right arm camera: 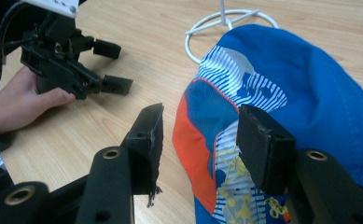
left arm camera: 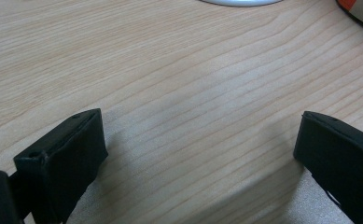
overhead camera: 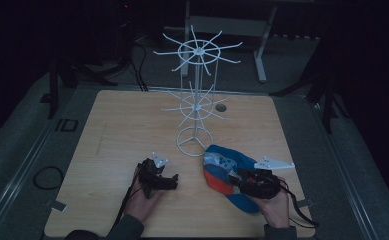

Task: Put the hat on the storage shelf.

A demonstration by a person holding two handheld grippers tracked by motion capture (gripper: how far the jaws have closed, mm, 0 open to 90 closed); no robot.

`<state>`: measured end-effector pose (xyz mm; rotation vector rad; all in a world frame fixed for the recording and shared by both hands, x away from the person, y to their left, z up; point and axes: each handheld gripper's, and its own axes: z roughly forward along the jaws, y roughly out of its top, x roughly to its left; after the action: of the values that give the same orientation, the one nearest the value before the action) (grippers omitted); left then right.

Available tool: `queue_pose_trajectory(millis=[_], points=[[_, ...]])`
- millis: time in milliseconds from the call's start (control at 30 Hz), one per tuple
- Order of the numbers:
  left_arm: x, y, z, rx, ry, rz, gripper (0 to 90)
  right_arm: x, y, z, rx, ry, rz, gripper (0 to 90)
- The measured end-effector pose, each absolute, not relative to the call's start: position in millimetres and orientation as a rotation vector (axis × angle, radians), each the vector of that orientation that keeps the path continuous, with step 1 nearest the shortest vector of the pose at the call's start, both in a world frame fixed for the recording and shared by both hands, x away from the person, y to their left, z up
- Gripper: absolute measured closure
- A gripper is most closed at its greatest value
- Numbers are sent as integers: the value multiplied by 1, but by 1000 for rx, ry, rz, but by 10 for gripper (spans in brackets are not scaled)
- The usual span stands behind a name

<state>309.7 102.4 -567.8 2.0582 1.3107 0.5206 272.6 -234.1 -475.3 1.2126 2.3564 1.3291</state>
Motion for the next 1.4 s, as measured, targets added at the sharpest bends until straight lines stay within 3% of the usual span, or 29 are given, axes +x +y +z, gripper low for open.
queue_pose_trajectory(millis=[200, 1400], points=[[310, 102, -568, 2058, 1311, 520, 26, 272, -232, -476, 1205, 2370, 1323, 551], [310, 102, -568, 2060, 1311, 518, 26, 283, -222, -443, 1070, 2477, 1070, 505]])
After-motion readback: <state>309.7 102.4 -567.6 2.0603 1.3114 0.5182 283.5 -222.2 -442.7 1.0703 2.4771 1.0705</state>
